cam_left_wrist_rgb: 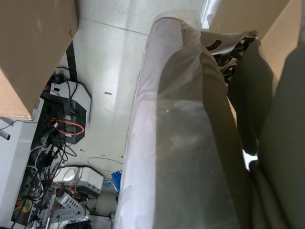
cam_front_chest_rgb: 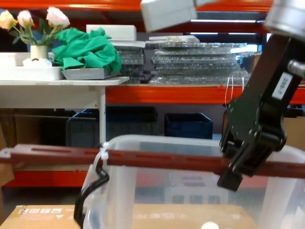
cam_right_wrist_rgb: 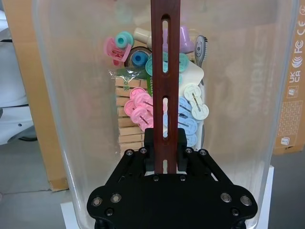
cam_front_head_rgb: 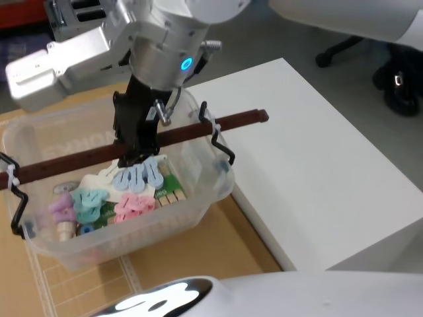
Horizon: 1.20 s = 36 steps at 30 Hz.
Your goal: Use one hand to grasp the basket and place it at the designated location.
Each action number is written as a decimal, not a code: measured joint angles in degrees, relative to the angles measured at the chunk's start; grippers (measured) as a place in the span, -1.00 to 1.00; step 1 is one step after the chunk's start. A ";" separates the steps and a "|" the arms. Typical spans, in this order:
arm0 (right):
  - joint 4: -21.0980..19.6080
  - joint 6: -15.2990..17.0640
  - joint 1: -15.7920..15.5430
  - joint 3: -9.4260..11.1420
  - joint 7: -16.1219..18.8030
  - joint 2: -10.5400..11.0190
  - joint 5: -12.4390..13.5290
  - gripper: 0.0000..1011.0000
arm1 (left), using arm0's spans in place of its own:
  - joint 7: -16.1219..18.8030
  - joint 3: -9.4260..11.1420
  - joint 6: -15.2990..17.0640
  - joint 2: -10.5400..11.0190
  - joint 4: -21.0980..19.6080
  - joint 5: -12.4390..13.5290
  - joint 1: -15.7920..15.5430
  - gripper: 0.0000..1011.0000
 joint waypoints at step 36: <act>1.41 0.95 -2.45 -4.27 -2.86 -1.99 -3.54 -0.54 | 0.00 0.00 0.00 0.00 0.00 0.00 0.00 -1.00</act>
